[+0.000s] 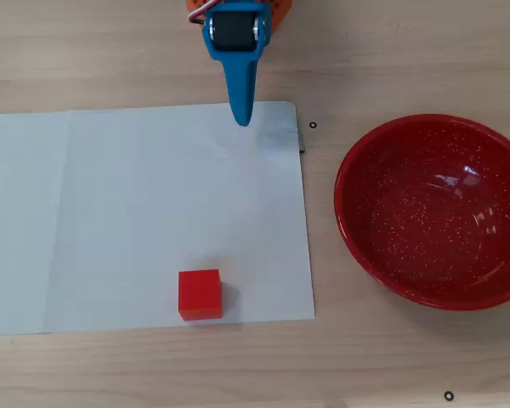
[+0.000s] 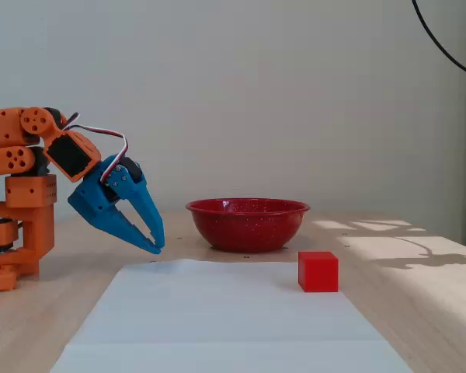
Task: Grasp the red cube and put it in the red bowl
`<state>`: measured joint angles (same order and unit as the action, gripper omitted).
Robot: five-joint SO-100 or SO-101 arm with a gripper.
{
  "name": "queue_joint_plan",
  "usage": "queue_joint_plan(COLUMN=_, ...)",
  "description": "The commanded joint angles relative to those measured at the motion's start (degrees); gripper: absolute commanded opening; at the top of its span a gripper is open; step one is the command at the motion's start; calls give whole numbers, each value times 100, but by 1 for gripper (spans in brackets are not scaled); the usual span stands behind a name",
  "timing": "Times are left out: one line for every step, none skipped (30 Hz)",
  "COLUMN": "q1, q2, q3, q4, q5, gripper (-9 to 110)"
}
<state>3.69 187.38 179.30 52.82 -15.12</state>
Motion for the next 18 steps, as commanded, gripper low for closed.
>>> queue_joint_plan(q1=114, q2=123, q3=62, q4=0, q5=237, gripper=0)
queue_joint_plan(q1=70, q2=123, q3=62, q4=0, q5=220, gripper=0)
queue_joint_plan(q1=35, q2=123, q3=62, q4=0, q5=167, gripper=0)
queue_joint_plan(q1=9, q2=123, q3=62, q4=0, q5=123, gripper=0)
queue_joint_plan(q1=-9, q2=123, q3=62, q4=0, q5=105, gripper=0)
queue_joint_plan(q1=-9, q2=123, q3=62, q4=0, q5=88, gripper=0)
queue_joint_plan(q1=-9, q2=123, q3=62, q4=0, q5=88, gripper=0)
queue_joint_plan(q1=-9, q2=123, q3=62, q4=0, q5=97, gripper=0)
queue_joint_plan(q1=-9, q2=123, q3=62, q4=0, q5=105, gripper=0)
queue_joint_plan(q1=-9, q2=123, q3=62, q4=0, q5=114, gripper=0)
queue_joint_plan(q1=-9, q2=123, q3=62, q4=0, q5=114, gripper=0)
queue_joint_plan(q1=-9, q2=123, q3=62, q4=0, q5=114, gripper=0)
queue_joint_plan(q1=-9, q2=123, q3=62, q4=0, q5=114, gripper=0)
queue_joint_plan(q1=-9, q2=123, q3=62, q4=0, q5=114, gripper=0)
queue_joint_plan(q1=-9, q2=123, q3=62, q4=0, q5=123, gripper=0)
queue_joint_plan(q1=-9, q2=123, q3=62, q4=0, q5=123, gripper=0)
queue_joint_plan(q1=-9, q2=123, q3=62, q4=0, q5=123, gripper=0)
queue_joint_plan(q1=-9, q2=123, q3=62, q4=0, q5=123, gripper=0)
